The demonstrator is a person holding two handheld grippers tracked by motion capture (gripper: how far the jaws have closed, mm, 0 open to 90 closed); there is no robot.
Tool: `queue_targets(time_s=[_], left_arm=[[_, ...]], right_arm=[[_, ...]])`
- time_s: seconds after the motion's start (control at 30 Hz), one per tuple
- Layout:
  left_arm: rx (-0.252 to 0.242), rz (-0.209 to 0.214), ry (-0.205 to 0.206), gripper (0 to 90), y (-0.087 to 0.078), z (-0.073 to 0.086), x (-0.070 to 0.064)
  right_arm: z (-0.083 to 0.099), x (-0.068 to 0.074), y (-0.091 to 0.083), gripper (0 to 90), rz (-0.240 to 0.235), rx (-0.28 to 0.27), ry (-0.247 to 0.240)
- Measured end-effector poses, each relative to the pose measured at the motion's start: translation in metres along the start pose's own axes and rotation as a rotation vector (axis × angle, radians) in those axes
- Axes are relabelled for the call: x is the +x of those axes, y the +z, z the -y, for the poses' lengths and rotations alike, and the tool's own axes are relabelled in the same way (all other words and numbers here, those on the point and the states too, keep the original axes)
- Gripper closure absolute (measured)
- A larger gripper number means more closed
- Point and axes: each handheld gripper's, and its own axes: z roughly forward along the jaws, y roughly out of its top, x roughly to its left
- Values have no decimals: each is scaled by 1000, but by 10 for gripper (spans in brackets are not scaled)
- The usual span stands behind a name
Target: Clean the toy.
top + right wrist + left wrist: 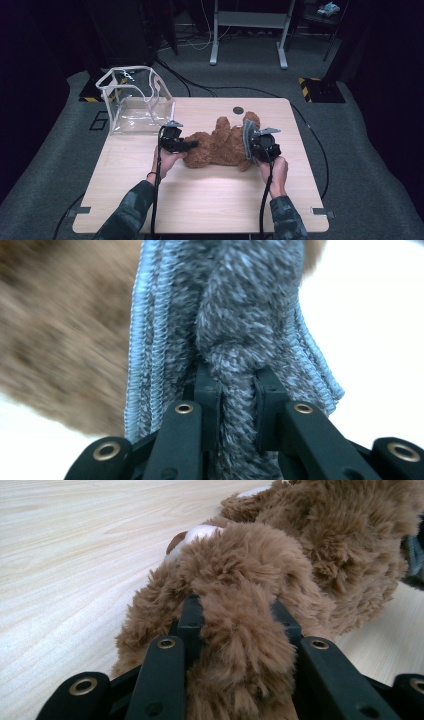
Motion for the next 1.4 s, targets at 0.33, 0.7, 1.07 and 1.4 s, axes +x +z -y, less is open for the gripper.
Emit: queue_targets(time_s=[0.33,0.7,1.07,1.4], left_arm=[[9,-3,8,679,-1,0,-2],[-18,-3,22,667,-5,5,-6],[-45,-22,53,568,-12,10,-15],[-93,-84,31,298,-20,13,-26]], right_arm=[[19,3,34,771,42,132,-40],[40,-61,11,531,233,262,11],[41,-62,-30,104,41,119,46],[34,-56,-55,53,-84,61,28]])
